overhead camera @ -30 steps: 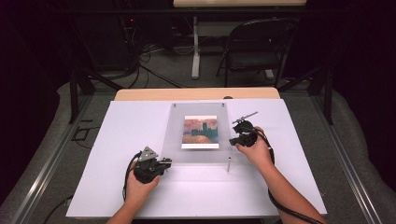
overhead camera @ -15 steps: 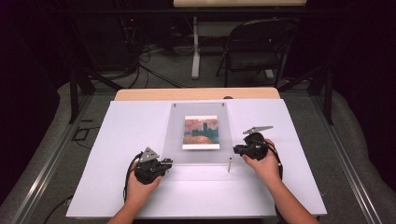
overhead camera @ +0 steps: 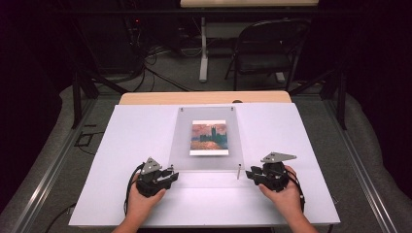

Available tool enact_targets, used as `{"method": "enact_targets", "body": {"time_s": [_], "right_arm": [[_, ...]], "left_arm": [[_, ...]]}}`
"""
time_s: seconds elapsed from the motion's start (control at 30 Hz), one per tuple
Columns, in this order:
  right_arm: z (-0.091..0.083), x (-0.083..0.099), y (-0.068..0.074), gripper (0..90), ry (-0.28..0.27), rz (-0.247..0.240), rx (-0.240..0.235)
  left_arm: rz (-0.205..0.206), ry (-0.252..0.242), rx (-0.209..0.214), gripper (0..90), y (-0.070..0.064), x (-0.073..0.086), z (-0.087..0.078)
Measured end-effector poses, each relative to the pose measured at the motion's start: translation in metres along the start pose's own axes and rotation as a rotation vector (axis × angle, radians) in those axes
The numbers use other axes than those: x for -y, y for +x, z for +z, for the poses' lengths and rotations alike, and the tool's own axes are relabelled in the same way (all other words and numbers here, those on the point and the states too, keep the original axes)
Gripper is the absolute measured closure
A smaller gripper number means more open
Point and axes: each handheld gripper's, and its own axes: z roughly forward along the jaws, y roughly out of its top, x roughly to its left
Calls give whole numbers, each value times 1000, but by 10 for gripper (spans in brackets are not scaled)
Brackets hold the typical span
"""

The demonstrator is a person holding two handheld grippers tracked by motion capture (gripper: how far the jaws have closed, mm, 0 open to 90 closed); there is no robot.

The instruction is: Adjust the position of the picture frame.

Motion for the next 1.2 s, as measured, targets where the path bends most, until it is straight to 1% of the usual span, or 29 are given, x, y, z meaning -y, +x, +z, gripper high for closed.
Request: {"method": "enact_targets", "body": {"time_s": [0.03, 0.07, 0.1, 0.13, 0.2, 0.27, 0.33, 0.4, 0.43, 0.6, 0.7, 0.77, 0.87, 0.9, 0.93, 0.97, 1.07, 1.1, 1.2], "right_arm": [[-1, 3, 2, 676, -7, -6, -7], [-2, 5, 3, 674, -9, -10, -3], [-4, 8, 5, 668, -7, -14, -1], [-4, 10, 5, 663, -9, -13, -10], [-2, 13, 8, 657, -11, -17, -27], [0, 14, 11, 647, -5, -33, -30], [4, 15, 15, 637, -2, -53, -33], [7, 15, 16, 639, 0, -60, -38], [8, 15, 17, 640, -4, -63, -41], [12, 14, 17, 649, -22, -48, -46], [15, 13, 17, 652, -25, -56, -37], [18, 12, 17, 657, -25, -52, -35], [24, 10, 16, 672, -27, -57, -33], [26, 9, 17, 682, -22, -50, -30], [29, 8, 16, 688, -19, -60, -25], [31, 8, 16, 693, -15, -59, -25], [38, 7, 14, 753, 6, -51, -27], [39, 6, 14, 771, 1, -44, -31], [40, 2, 15, 838, -2, -50, -31]], "left_arm": [[-1, -5, -1, 641, 0, 0, 1], [-5, -9, 1, 641, 0, -1, 1], [0, -10, 3, 643, 0, -1, 1], [3, -2, 0, 646, 0, -1, 2], [15, 7, -8, 661, 0, -1, 4], [6, 14, -1, 673, -1, -1, 7], [20, 17, 0, 685, -2, -1, 8], [24, 14, -3, 695, -4, -1, 9], [22, 23, 1, 705, -5, -2, 9], [25, 23, -12, 751, -4, -2, 9], [27, 22, -20, 771, -4, -1, 9], [26, 17, -21, 787, -3, -1, 10], [23, 14, -20, 822, -2, -1, 9], [22, 14, -20, 835, -1, -1, 9], [9, 10, -9, 840, 0, -1, 10], [12, 8, -7, 842, 1, -1, 10], [4, -2, -2, 846, 1, 0, 10], [4, -2, -2, 846, 1, 0, 10], [5, 3, 0, 848, 1, -1, 10]]}}
